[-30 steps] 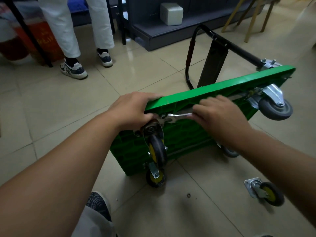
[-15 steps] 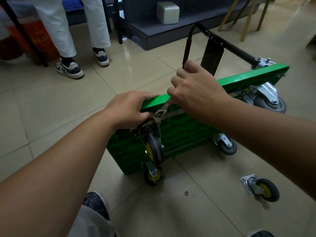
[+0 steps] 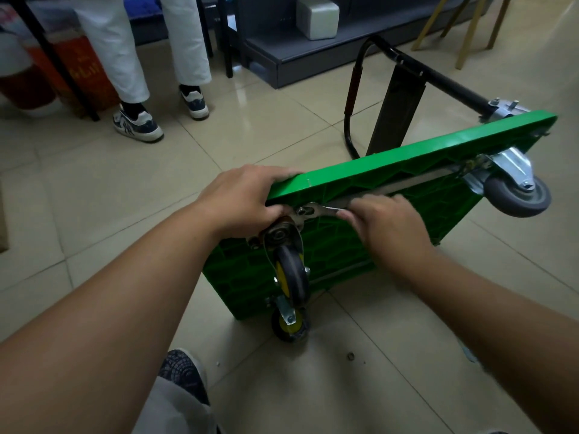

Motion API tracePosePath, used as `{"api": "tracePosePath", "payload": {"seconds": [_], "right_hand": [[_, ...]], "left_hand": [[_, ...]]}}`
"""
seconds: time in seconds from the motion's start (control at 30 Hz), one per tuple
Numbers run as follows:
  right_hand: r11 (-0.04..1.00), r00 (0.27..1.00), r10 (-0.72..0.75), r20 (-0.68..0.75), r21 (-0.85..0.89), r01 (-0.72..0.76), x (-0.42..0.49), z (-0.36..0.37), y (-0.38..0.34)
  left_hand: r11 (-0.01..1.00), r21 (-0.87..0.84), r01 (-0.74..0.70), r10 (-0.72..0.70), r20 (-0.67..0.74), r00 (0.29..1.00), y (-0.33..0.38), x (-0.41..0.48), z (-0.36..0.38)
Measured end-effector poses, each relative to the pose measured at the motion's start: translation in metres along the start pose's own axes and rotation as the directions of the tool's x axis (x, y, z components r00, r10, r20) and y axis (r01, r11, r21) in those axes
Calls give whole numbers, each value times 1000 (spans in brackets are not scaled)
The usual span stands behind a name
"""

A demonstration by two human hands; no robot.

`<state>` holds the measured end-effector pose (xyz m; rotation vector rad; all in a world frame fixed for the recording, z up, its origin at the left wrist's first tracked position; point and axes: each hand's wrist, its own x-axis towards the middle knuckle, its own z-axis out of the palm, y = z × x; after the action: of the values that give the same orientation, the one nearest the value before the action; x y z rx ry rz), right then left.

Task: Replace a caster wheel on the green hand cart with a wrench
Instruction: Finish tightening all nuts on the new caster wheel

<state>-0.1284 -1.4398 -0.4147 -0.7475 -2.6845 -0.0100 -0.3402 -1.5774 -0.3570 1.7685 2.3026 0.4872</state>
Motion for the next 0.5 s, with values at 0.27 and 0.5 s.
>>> {"api": "tracePosePath", "payload": {"seconds": [0.27, 0.5], "right_hand": [[654, 936, 259, 240, 670, -353, -26, 69, -35], [526, 905, 298, 302, 740, -420, -46, 68, -41]], "left_hand": [[1000, 26, 7, -7, -5, 1000, -2, 1, 1], [1000, 9, 8, -8, -3, 1000, -3, 1, 2]]}}
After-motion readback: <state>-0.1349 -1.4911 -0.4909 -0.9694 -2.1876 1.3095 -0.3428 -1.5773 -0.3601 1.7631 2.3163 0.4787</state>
